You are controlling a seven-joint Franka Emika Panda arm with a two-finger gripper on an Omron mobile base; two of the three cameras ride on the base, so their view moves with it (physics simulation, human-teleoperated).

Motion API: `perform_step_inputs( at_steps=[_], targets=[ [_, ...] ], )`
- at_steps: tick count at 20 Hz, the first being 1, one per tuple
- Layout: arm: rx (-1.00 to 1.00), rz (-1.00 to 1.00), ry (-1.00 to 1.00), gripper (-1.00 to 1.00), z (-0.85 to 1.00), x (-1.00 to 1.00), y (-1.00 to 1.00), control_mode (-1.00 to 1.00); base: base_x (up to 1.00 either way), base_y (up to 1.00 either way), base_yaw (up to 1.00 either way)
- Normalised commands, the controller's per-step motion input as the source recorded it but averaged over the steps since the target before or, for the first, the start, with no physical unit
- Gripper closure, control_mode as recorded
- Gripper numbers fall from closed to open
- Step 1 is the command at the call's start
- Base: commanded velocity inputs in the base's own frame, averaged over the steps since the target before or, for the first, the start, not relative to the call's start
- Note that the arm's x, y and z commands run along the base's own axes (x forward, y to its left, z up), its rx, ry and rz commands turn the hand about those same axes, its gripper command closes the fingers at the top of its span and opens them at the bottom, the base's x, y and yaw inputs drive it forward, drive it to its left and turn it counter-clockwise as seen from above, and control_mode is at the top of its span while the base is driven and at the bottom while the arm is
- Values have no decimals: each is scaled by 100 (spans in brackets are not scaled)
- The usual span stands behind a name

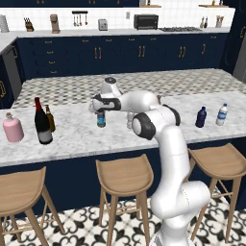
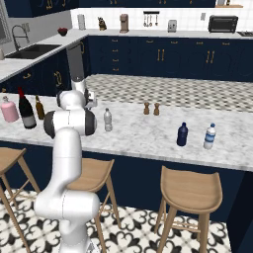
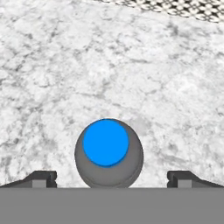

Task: Move the plastic bottles in the middle to the plastics group, and the glass bottles in the middle to the glass group.

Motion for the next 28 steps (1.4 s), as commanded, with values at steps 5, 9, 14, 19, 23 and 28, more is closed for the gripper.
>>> perform_step_inputs(
  at_steps=[5, 9, 14, 19, 23, 28],
  targets=[
    [0, 0, 0, -100, -24, 5, 8, -100, 0, 0, 0],
    [0, 0, 0, -100, -8, 7, 1, -100, 0, 0, 0],
    [0, 0, 0, -100, 0, 7, 0, -100, 0, 0, 0],
    [0, 0, 0, 100, 0, 0, 0, -100, 0, 0, 0],
    [0, 0, 0, 100, 0, -26, 0, -100, 0, 0, 0],
    [0, 0, -1, 100, 13, -70, 0, -100, 0, 0, 0]
  ],
)
